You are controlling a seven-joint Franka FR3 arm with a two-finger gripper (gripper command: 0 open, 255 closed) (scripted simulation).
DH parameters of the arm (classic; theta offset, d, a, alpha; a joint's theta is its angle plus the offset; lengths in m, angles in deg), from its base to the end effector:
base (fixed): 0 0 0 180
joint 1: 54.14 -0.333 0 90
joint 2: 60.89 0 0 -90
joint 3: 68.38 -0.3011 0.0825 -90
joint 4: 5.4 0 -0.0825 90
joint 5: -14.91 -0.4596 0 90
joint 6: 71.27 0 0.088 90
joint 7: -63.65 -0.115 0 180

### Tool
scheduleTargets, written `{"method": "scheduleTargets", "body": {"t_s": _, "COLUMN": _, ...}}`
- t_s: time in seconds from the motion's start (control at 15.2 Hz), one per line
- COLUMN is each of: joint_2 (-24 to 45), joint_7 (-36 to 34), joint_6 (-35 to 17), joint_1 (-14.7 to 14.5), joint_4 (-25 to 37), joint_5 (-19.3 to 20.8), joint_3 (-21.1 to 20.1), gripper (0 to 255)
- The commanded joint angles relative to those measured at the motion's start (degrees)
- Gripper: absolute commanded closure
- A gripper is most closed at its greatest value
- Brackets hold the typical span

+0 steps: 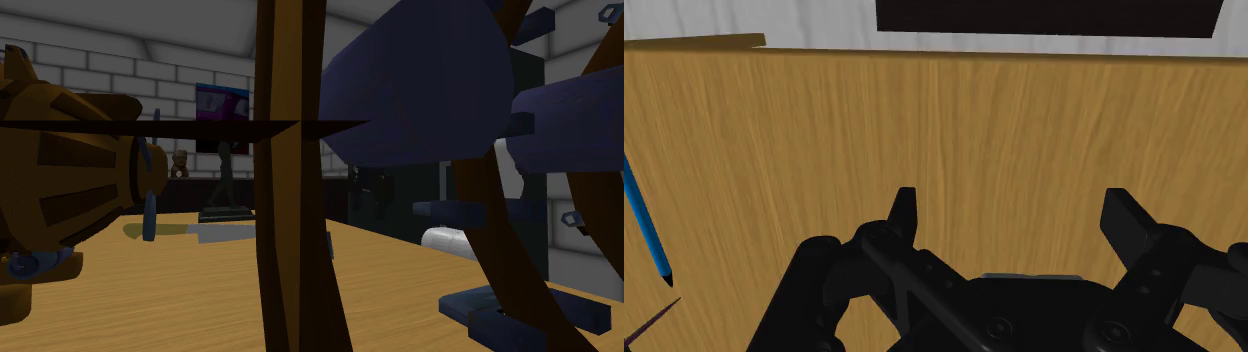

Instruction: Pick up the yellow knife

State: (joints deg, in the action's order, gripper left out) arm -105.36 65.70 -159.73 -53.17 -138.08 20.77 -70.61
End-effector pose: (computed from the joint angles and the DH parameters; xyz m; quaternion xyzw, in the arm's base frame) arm 0.3934 -0.0007 0.5886 0.9977 0.0218 0.0012 0.0647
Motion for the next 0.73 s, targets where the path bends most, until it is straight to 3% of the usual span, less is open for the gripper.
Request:
{"method": "scheduleTargets", "body": {"t_s": 0.0, "joint_2": 0.00, "joint_7": 0.00, "joint_6": 0.00, "joint_1": 0.00, "joint_4": 0.00, "joint_5": 0.00, "joint_3": 0.00, "gripper": 0}}
{"method": "scheduleTargets", "body": {"t_s": 0.66, "joint_2": 22.51, "joint_7": 2.63, "joint_6": -6.32, "joint_1": 1.15, "joint_4": 16.79, "joint_5": -0.61, "joint_3": 3.47, "gripper": 0}}
